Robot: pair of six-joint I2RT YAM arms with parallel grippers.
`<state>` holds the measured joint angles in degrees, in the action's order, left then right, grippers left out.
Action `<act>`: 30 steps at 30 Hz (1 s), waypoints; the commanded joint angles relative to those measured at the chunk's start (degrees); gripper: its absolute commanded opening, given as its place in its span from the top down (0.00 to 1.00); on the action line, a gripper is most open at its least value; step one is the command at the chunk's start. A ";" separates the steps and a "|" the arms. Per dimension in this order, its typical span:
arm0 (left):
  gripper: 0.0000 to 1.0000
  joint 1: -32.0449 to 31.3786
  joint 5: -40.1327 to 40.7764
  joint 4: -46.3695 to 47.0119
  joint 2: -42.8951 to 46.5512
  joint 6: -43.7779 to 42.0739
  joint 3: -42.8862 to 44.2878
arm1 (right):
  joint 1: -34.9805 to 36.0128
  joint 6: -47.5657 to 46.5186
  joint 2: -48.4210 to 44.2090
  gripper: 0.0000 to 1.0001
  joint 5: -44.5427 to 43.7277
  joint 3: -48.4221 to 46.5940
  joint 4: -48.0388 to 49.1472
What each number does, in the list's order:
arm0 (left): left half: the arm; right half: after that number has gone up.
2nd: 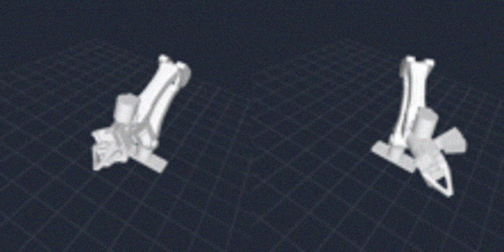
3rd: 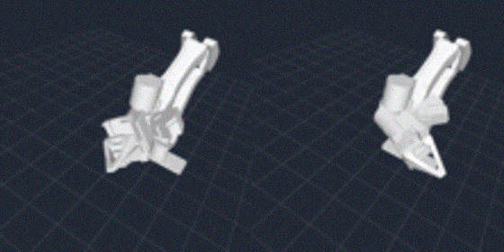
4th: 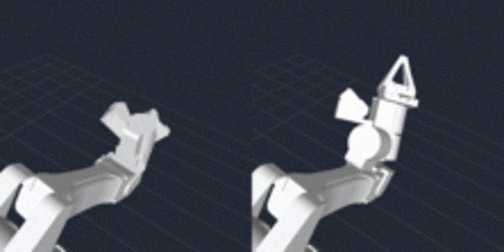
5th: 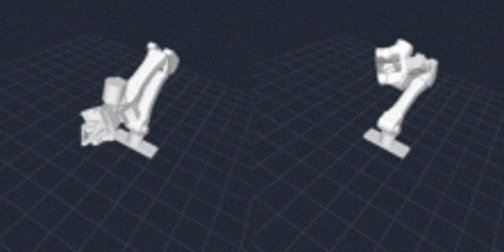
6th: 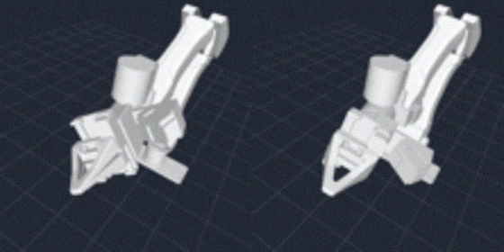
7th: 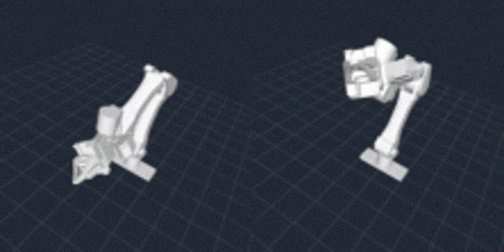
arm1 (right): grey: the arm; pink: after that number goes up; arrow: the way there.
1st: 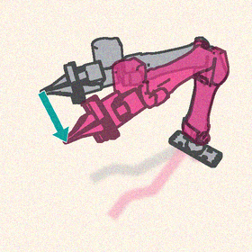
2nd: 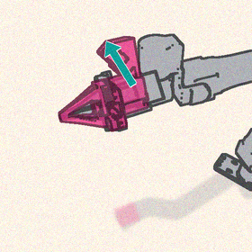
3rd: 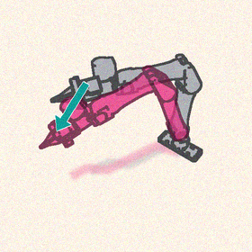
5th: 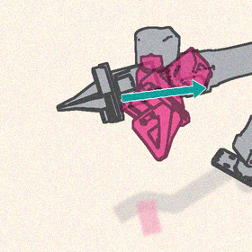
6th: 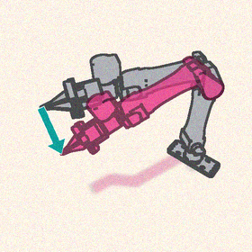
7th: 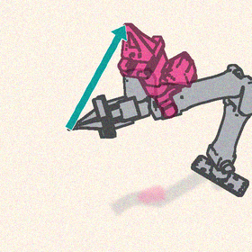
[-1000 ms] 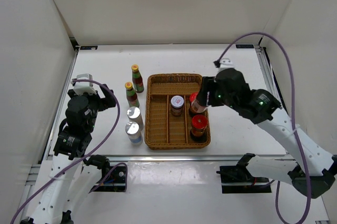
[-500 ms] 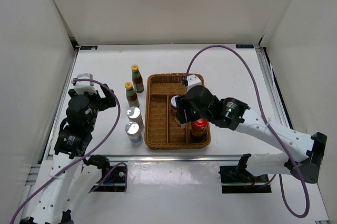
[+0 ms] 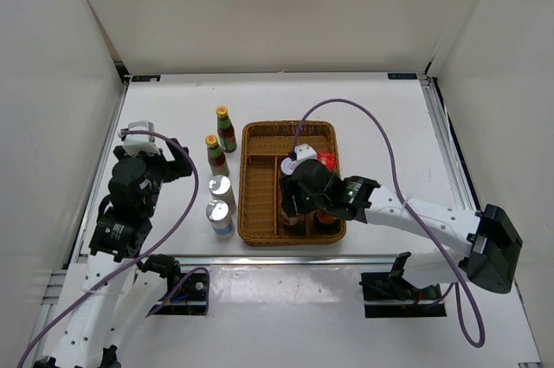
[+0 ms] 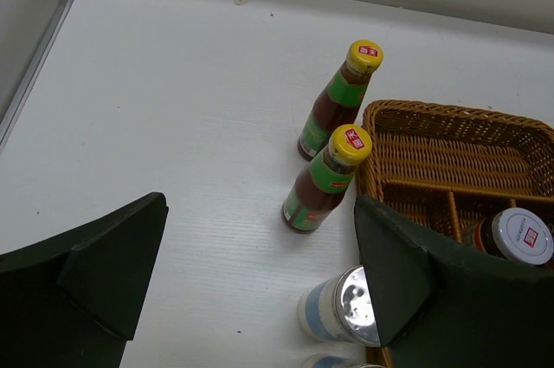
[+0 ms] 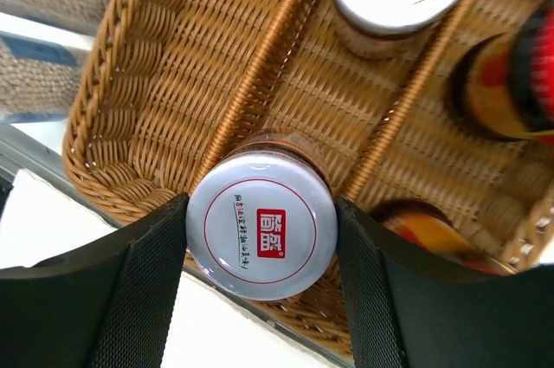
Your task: Organize the condiment bottles
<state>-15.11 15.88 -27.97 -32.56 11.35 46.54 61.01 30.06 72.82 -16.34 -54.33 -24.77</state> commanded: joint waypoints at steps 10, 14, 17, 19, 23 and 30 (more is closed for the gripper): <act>0.01 -0.09 -5.60 3.09 -0.67 -2.39 -1.98 | 0.16 1.14 4.62 0.84 -0.98 1.85 6.50; 0.01 -0.79 -6.12 5.28 1.96 0.06 -4.70 | 0.16 0.52 6.54 0.24 -0.98 -0.60 3.95; 0.01 -2.02 -6.12 7.22 5.66 1.39 -7.08 | 0.16 -0.80 6.55 0.02 -0.98 -3.93 1.23; 0.01 -2.89 -6.04 6.27 5.66 0.69 -7.08 | 0.16 -2.20 6.55 0.00 -2.28 -7.27 -3.75; 0.01 -4.39 -7.96 -1.53 -2.38 3.23 -2.79 | 0.68 -5.71 4.28 0.00 -6.32 -20.27 -17.71; 0.02 -4.40 -12.36 -6.69 -15.42 11.84 4.61 | 0.69 -3.70 -12.41 0.00 -14.69 -21.71 -30.32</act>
<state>-19.27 6.20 -32.42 -46.54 18.96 49.67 61.39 25.45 67.83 -26.00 -76.71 -44.99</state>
